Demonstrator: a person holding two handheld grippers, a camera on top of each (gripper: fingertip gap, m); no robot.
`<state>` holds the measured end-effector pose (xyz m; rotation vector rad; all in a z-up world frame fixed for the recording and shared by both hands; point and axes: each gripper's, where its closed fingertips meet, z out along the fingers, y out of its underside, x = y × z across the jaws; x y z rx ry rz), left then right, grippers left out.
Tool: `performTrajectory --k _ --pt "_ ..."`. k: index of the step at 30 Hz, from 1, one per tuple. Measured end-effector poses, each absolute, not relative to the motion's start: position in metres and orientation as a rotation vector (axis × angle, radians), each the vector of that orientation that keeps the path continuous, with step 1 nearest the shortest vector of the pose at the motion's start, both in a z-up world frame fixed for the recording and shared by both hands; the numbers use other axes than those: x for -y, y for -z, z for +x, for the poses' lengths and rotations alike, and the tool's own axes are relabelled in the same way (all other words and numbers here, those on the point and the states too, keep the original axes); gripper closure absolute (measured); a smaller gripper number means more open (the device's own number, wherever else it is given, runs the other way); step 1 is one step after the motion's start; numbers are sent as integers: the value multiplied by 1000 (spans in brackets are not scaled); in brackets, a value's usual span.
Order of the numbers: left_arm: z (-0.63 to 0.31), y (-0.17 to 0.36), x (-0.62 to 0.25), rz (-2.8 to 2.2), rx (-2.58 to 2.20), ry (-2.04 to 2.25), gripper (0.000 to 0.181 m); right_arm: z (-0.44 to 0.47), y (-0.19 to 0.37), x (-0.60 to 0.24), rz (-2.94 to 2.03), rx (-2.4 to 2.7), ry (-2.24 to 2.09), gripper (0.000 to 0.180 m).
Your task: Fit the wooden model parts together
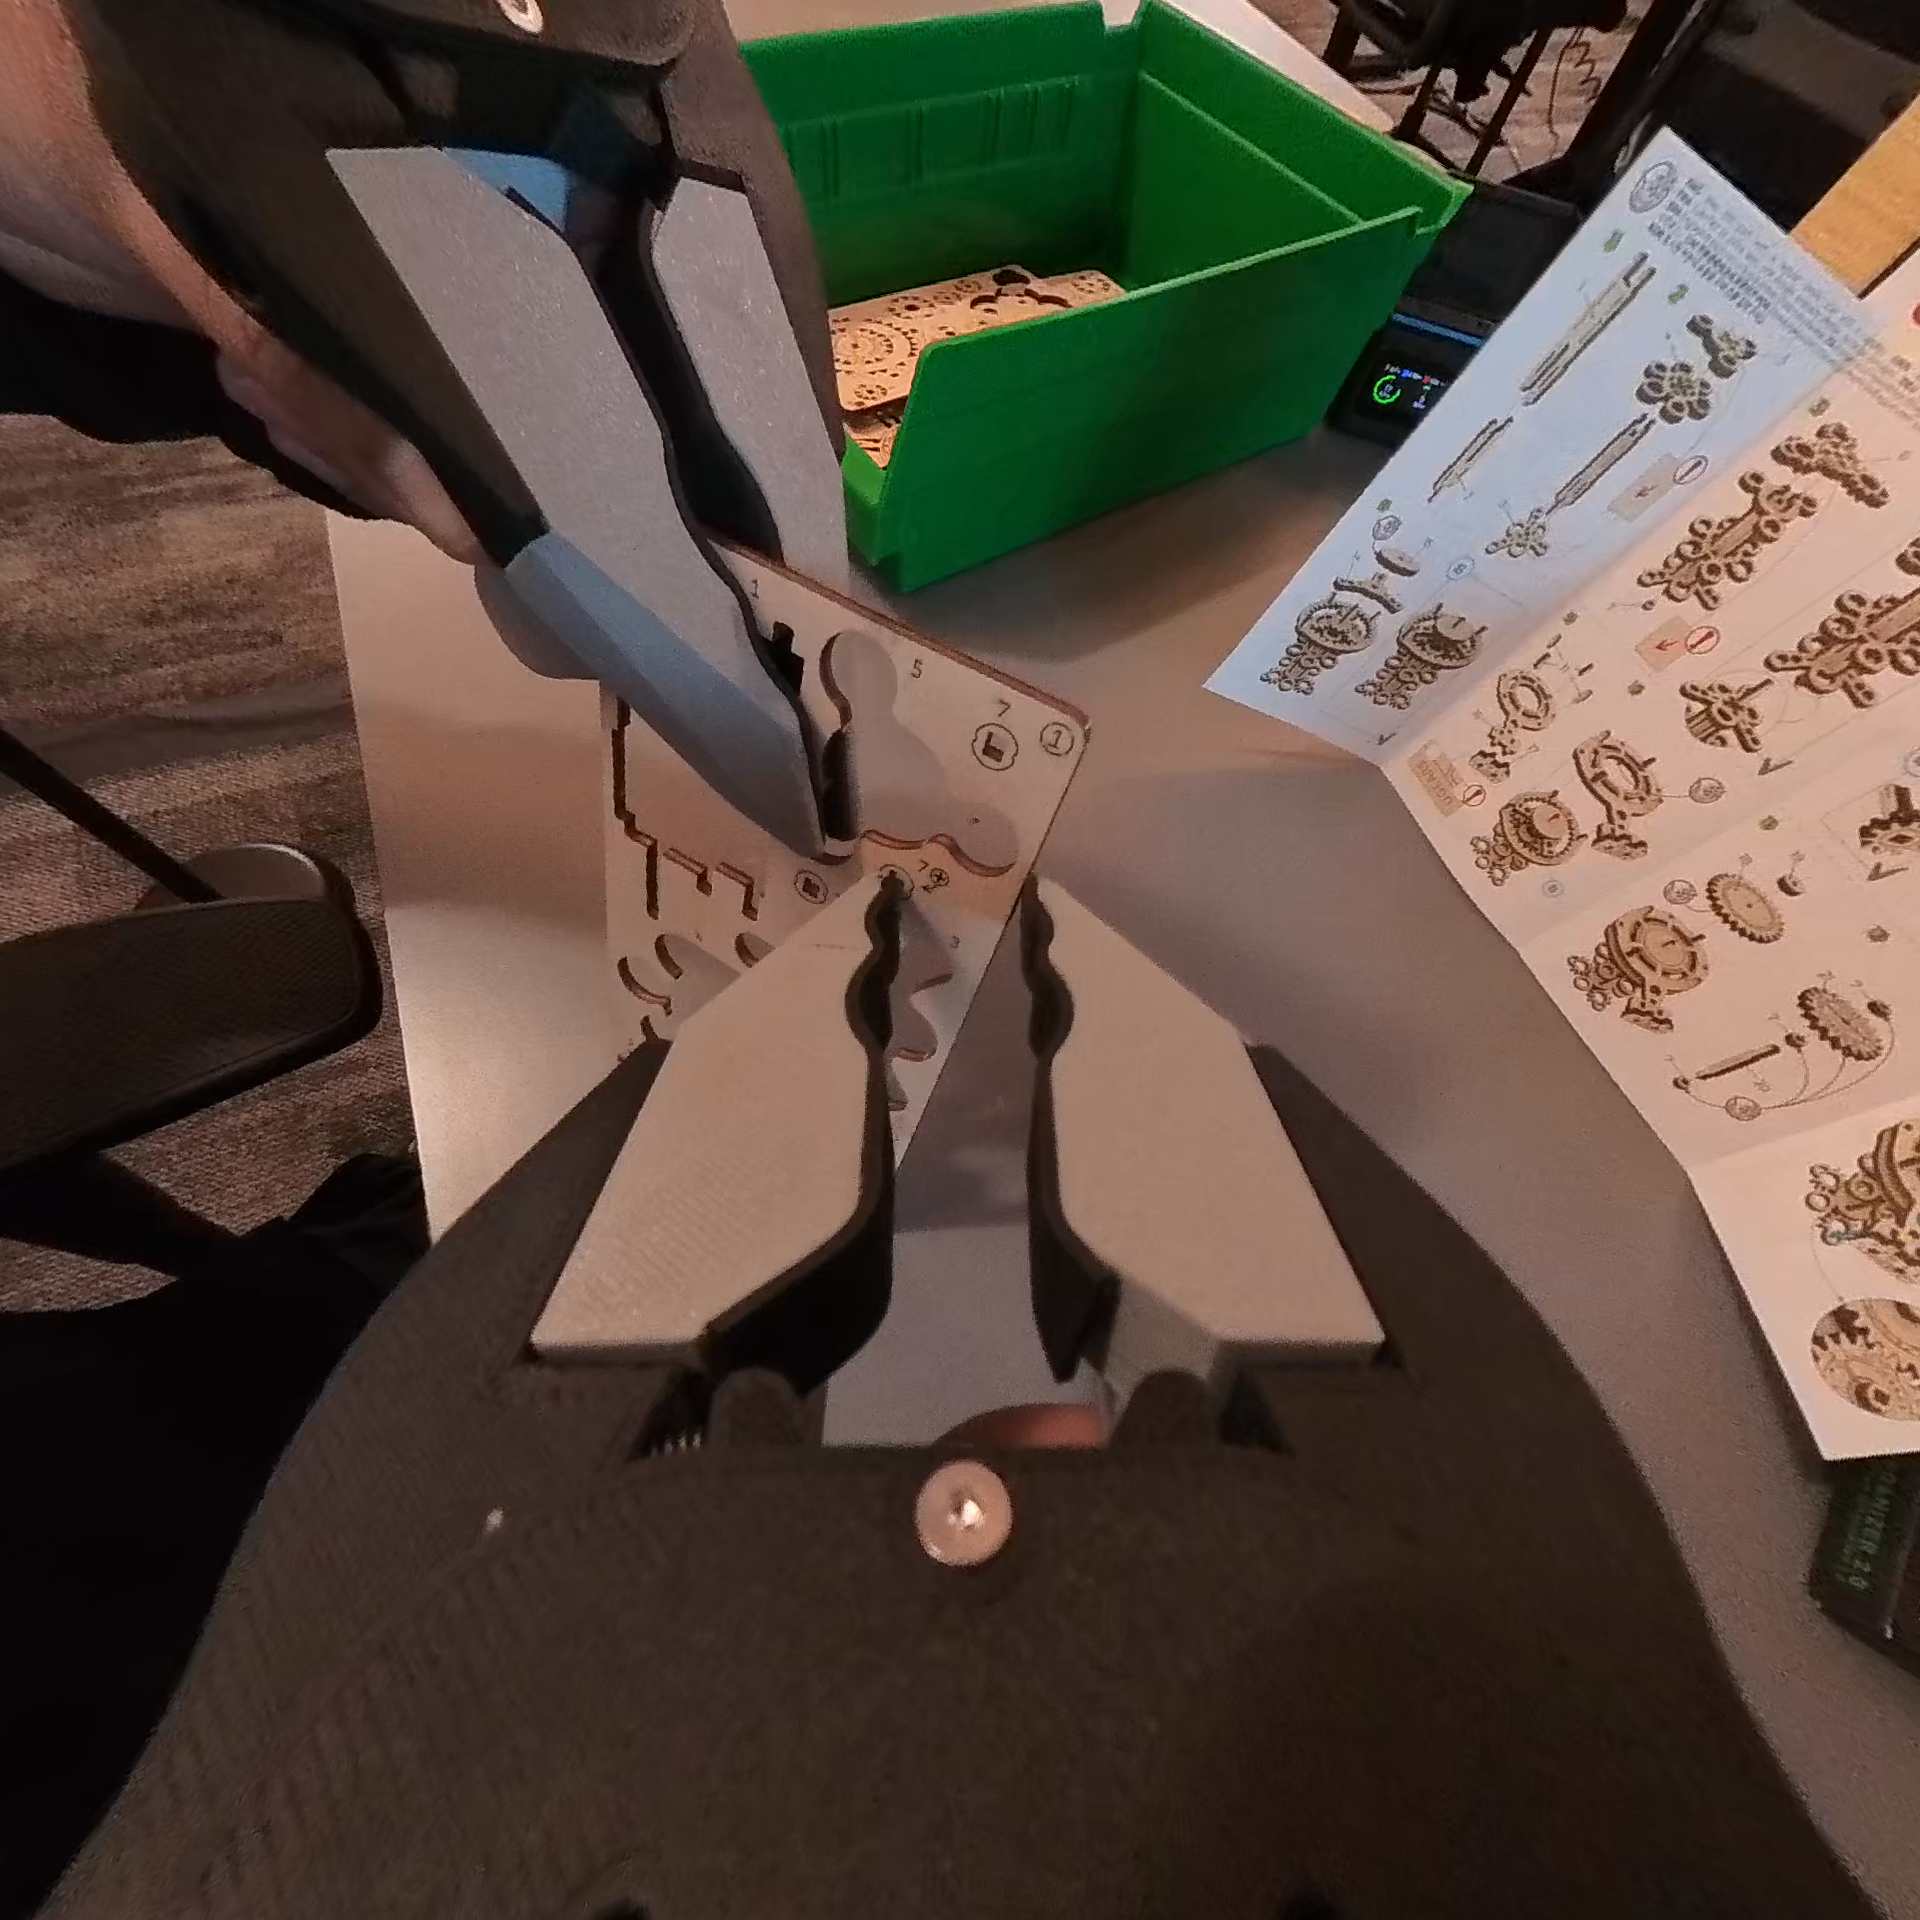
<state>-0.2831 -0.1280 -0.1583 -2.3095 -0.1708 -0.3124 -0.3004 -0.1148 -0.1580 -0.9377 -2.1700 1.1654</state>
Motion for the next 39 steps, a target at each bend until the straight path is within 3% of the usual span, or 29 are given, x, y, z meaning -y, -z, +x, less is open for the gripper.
performTrajectory --k 17,21,23,39 --pt "-289 160 127 -2278 210 325 179 -306 157 112 -1027 2092 -1315 161" --pt "-293 161 127 -2275 216 330 179 -305 156 105 -1021 2089 -1278 174" --pt "-293 161 125 -2268 215 333 179 -304 158 107 -1018 2098 -1281 167" --pt "-286 157 121 -2296 186 278 179 -302 158 107 -1147 2042 -1423 164"
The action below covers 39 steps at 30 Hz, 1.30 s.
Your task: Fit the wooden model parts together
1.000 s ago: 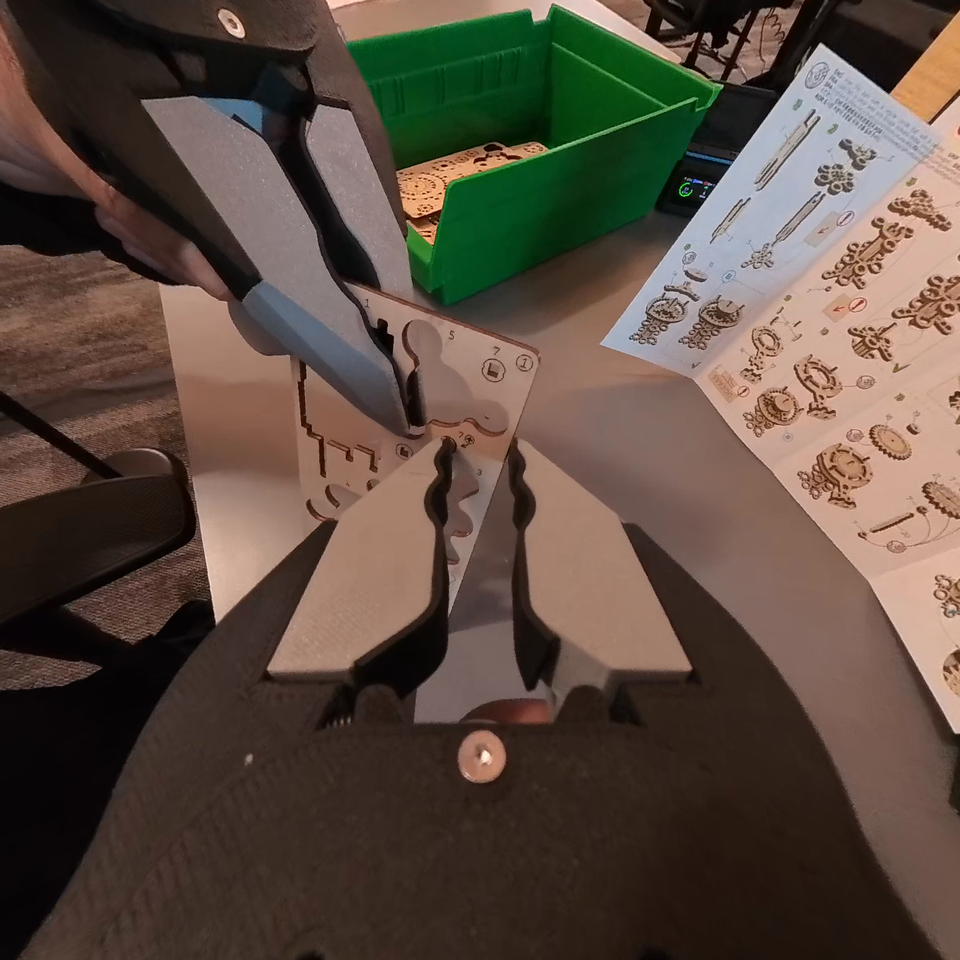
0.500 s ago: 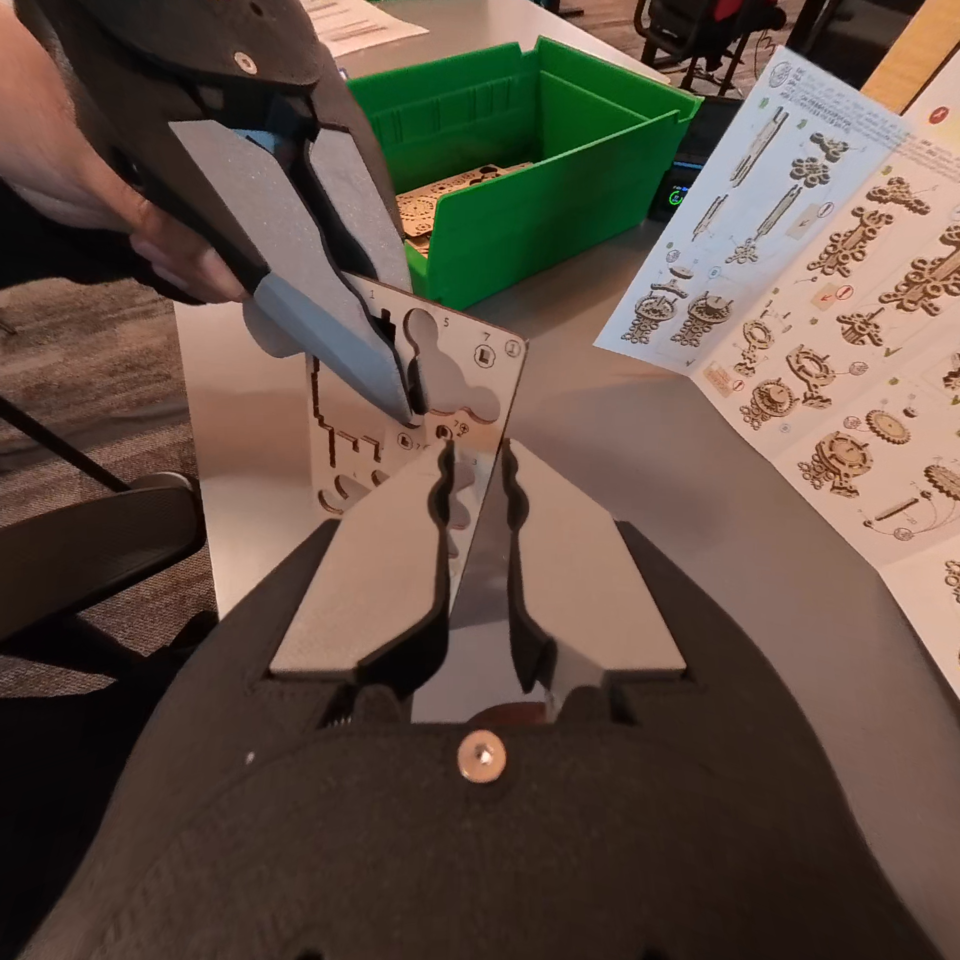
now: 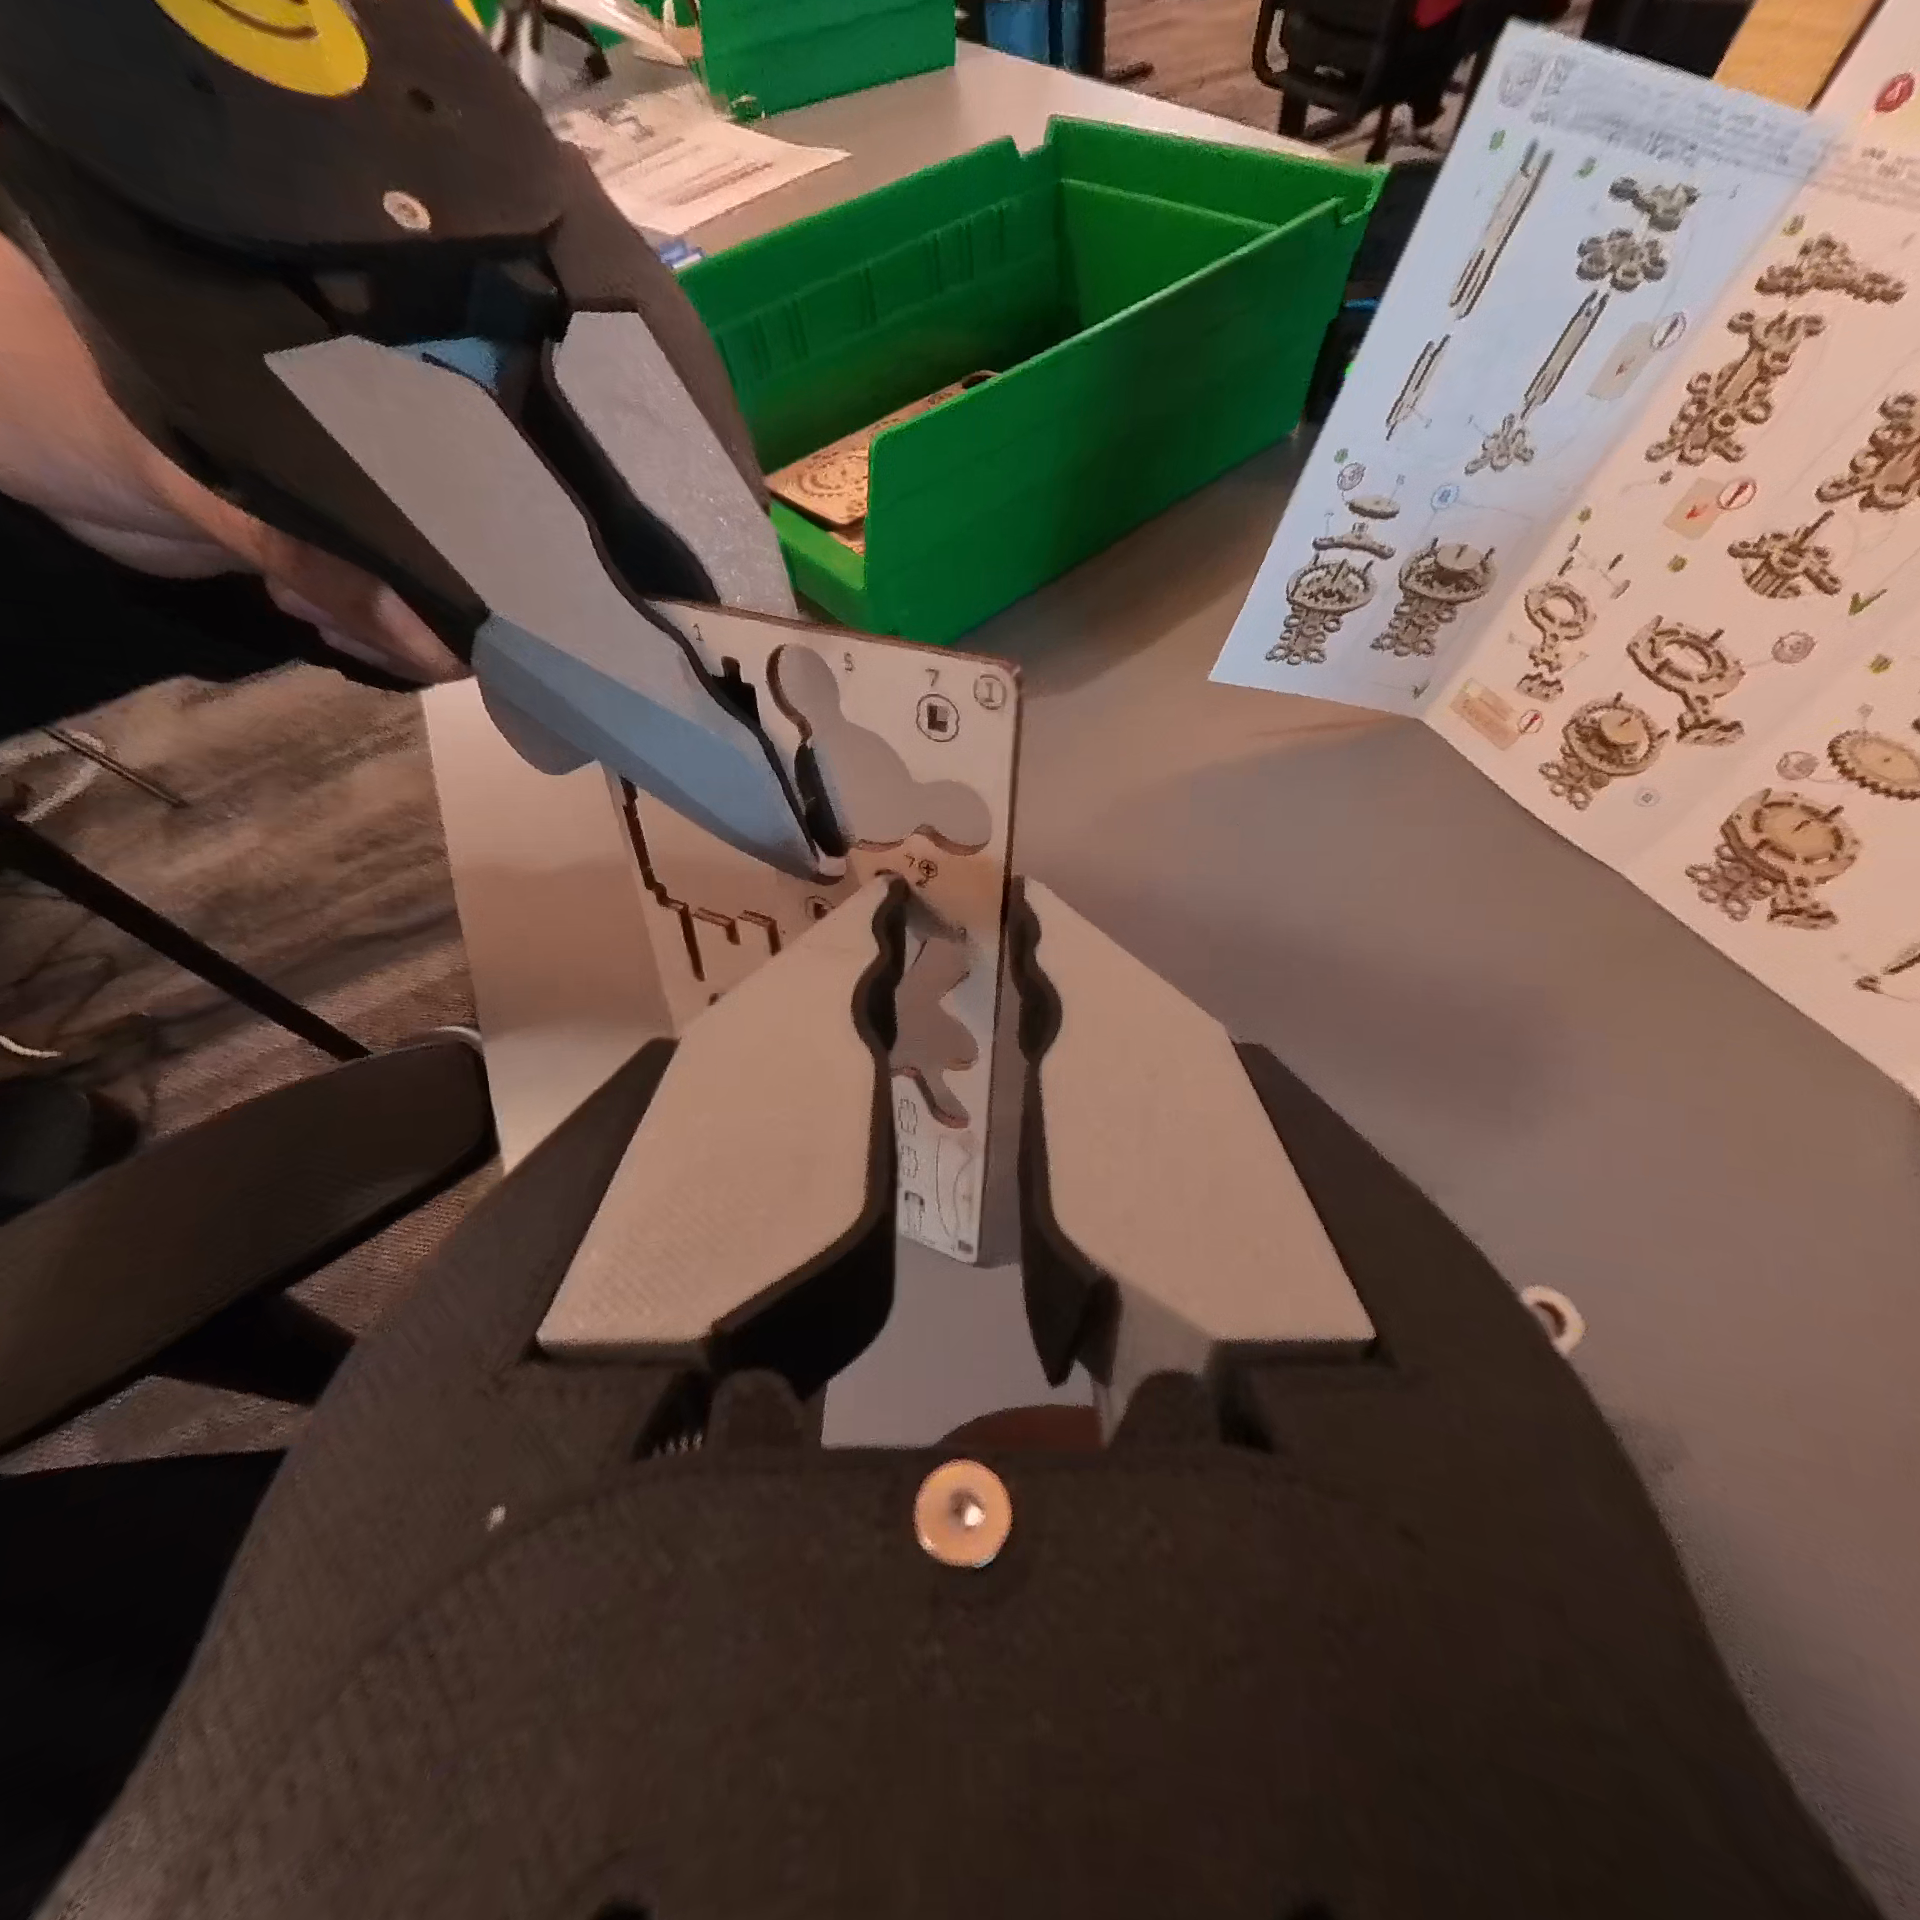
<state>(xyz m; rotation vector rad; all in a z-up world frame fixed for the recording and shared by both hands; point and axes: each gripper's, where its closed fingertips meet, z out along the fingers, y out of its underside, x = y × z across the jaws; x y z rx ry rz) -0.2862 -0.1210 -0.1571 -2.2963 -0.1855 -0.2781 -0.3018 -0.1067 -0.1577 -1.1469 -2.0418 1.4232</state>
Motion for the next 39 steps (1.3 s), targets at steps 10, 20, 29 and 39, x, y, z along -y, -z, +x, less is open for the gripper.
performTrajectory --k 10,20,29,39 --pt "-291 156 117 -2301 201 217 179 -307 156 103 -1079 1903 -1244 163" --pt "-270 133 138 -2166 -120 306 180 -266 129 117 -1038 1923 -1874 151" --pt "-199 122 181 -1846 -1027 -32 181 -190 121 146 -418 2317 -2064 124" --pt "-168 164 181 -1859 -1447 -412 181 -150 144 175 91 2627 -1784 130"
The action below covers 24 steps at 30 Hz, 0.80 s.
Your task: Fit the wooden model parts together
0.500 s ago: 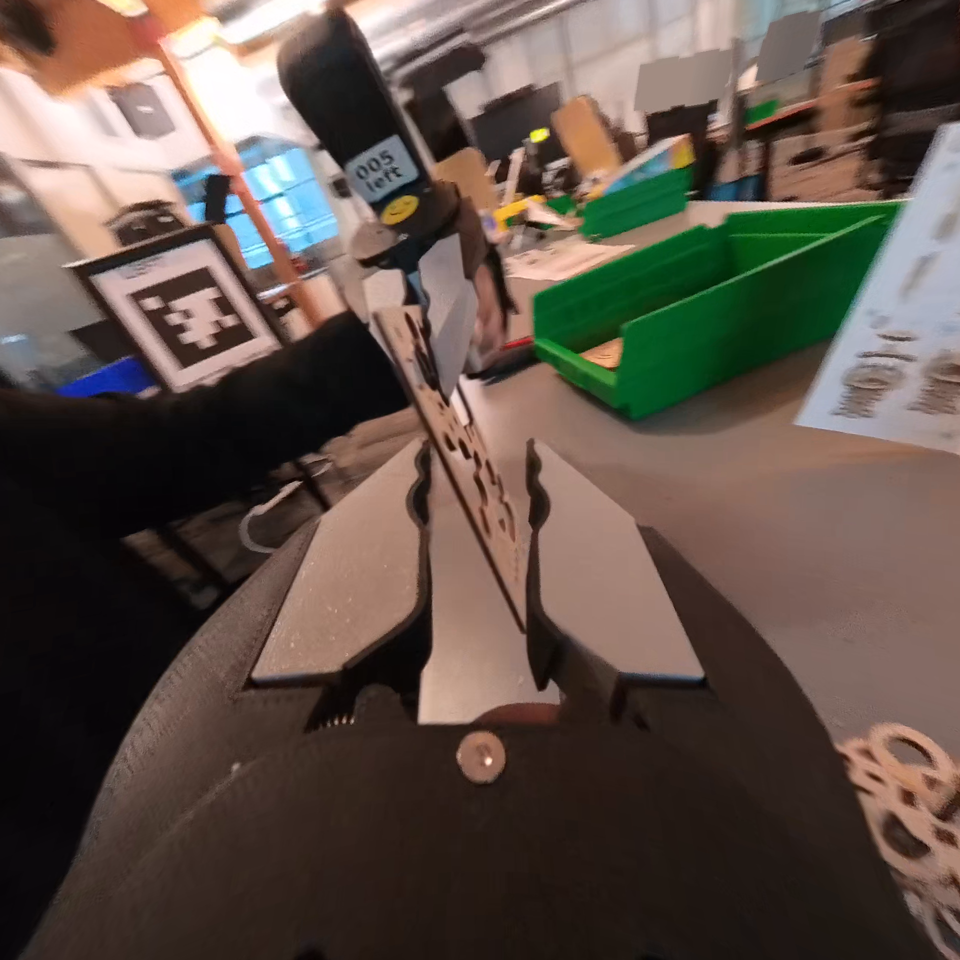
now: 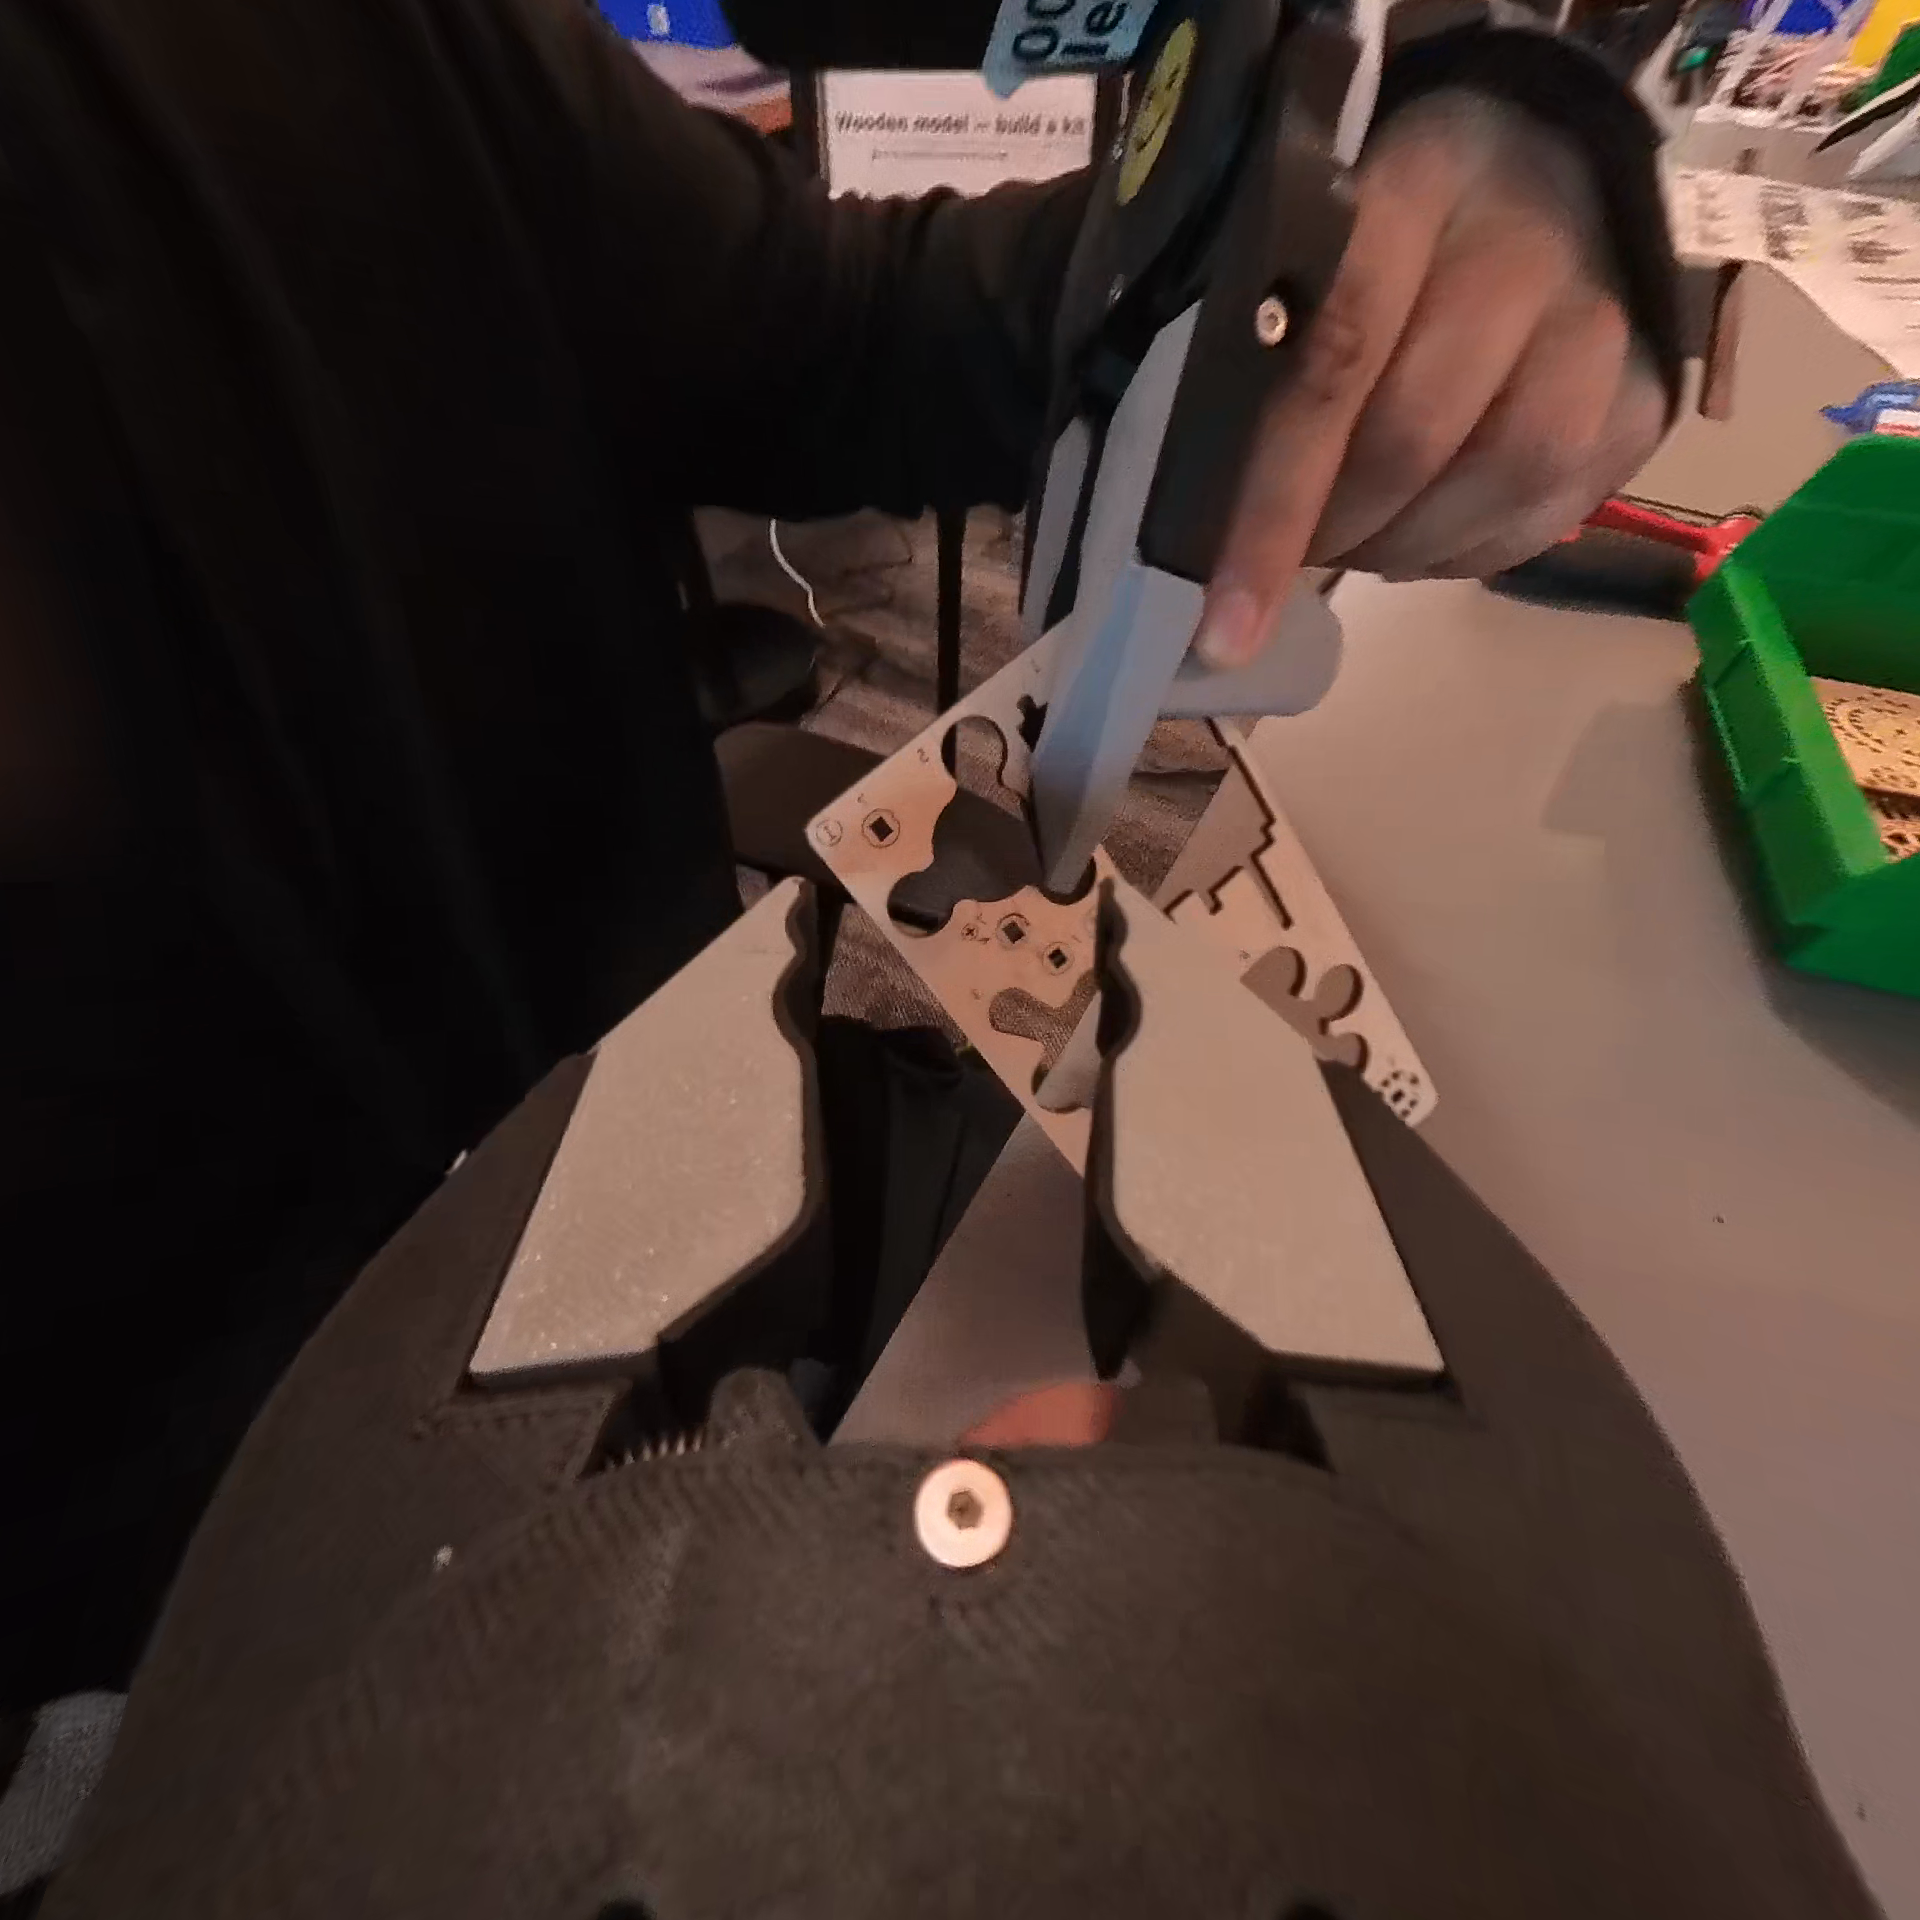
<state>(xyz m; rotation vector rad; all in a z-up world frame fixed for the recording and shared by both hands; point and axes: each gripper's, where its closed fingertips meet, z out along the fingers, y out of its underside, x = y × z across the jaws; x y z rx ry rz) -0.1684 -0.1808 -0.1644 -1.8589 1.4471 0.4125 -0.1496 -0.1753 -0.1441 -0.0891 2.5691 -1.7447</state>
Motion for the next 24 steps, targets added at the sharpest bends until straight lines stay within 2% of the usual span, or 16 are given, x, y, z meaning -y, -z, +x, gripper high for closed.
performTrajectory --k 8,24 --pt "-168 162 179 -1816 -1446 -410 181 -143 158 180 -233 -2587 1694 134" --pt "-171 174 181 -1762 -1424 -325 181 -152 174 183 -301 -2640 1658 155"
